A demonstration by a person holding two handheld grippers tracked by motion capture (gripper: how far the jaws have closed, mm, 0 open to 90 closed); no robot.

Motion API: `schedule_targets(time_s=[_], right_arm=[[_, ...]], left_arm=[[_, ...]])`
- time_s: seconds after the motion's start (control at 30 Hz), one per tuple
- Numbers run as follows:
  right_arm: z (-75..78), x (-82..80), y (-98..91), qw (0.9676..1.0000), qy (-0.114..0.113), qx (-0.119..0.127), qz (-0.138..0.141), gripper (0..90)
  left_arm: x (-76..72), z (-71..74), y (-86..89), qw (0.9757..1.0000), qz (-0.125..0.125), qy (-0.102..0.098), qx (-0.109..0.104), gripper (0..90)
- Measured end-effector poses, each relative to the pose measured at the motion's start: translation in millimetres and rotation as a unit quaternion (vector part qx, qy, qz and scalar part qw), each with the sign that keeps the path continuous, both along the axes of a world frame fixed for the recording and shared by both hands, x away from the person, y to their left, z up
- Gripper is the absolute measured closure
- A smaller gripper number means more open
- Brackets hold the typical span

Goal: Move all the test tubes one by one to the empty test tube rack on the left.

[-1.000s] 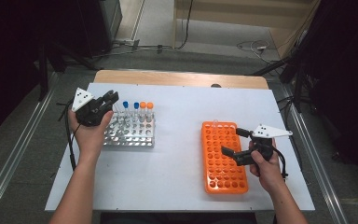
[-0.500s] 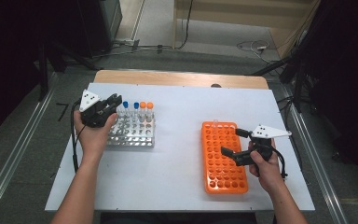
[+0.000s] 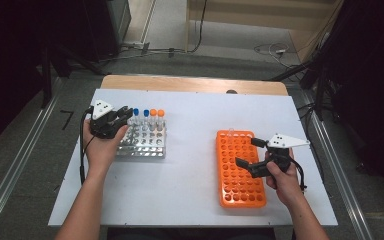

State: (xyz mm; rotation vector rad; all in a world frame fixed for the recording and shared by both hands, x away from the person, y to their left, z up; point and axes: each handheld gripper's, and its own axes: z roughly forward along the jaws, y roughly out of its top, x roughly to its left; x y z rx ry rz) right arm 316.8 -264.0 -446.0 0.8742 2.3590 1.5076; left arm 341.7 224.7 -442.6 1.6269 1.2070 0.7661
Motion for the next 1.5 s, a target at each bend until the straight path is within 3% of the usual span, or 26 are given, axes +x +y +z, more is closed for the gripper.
schedule_targets(time_s=[0.37,0.47,0.63,1.0,1.27,1.5], right_arm=[[-3.1,4.5,3.3,0.9999,0.007,-0.008,-0.006,0.0],[-4.2,5.4,5.3,0.9999,0.01,-0.008,-0.006,0.0],[-4.8,7.8,7.1,0.9998,0.012,-0.011,-0.008,0.0],[-5.0,18.4,16.9,0.9996,0.009,-0.021,-0.017,0.0],[-7.4,26.2,23.6,0.9979,0.009,-0.029,-0.057,15.3],[-12.4,35.5,28.6,0.9962,0.019,-0.045,-0.072,34.0]], left_arm=[[3.2,-3.0,1.6,0.9986,-0.008,0.051,-0.012,72.3],[1.2,-1.3,3.5,0.9986,-0.007,0.048,-0.019,69.2],[-4.8,1.4,3.4,0.9986,-0.006,0.043,-0.029,53.4],[-32.1,6.5,-3.4,0.995,-0.062,0.025,-0.074,21.4],[-48.5,8.1,-20.7,0.9908,-0.101,0.027,-0.087,2.9],[-62.6,12.2,-34.6,0.9863,-0.133,0.02,-0.096,0.0]])
